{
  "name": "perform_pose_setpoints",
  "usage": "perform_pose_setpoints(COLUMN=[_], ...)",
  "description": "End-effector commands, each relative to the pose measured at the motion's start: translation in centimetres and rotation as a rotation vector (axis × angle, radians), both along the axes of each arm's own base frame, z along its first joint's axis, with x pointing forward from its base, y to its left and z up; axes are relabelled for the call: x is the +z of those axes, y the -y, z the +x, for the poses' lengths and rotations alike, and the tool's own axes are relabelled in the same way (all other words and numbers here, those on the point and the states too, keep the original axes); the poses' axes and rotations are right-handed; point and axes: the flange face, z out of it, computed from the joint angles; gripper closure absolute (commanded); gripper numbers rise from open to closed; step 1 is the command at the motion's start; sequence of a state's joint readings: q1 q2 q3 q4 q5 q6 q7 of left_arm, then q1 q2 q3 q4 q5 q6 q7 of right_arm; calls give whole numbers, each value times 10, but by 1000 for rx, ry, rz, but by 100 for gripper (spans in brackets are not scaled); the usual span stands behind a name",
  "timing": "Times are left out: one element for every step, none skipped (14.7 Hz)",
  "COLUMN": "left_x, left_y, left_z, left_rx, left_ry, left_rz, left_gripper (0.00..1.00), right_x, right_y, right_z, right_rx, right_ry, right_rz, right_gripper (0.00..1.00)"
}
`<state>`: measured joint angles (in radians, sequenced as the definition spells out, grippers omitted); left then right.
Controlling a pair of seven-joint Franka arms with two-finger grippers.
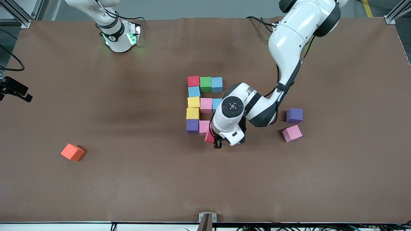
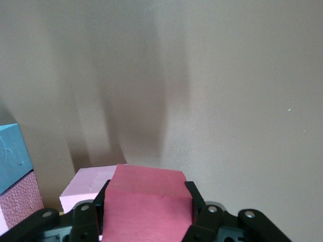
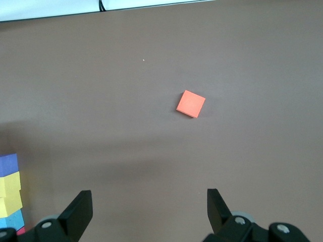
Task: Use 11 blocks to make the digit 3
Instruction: 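Lower the red cube beside the pink cube with the left gripper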
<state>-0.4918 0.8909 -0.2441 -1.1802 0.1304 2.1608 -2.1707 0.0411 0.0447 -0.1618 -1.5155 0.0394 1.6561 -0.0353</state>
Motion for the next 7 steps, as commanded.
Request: perform_pose_setpoints(left_x=[-1,-6,-5,-8,-11,-16,-18], left_y=[2,1,-1,1,1,0,-2], left_z=[-3,-4,-4,-7,-8,-10,-10], left_rx=[19,12,24,32,45,59,67], left_ry=[5,9,8,3,-3,-11,-14], left_rz=[25,42,44,46,49,55,59], left_gripper=[84,84,84,84,84,84,84], right_x=[0,0,0,0,-1,-1,-1], right_y=[1,1,1,3,4,4,4], right_z=[-2,-2,-2,-3,-2,-2,-2], right_rx=[6,6,6,3,1,1,1], right_ry=[-6,-4,-6,-6,-9,-9,-9], right_rz=[-15,-15,-15,-15,-15,-15,-15], right_gripper=[0,0,0,0,0,0,0])
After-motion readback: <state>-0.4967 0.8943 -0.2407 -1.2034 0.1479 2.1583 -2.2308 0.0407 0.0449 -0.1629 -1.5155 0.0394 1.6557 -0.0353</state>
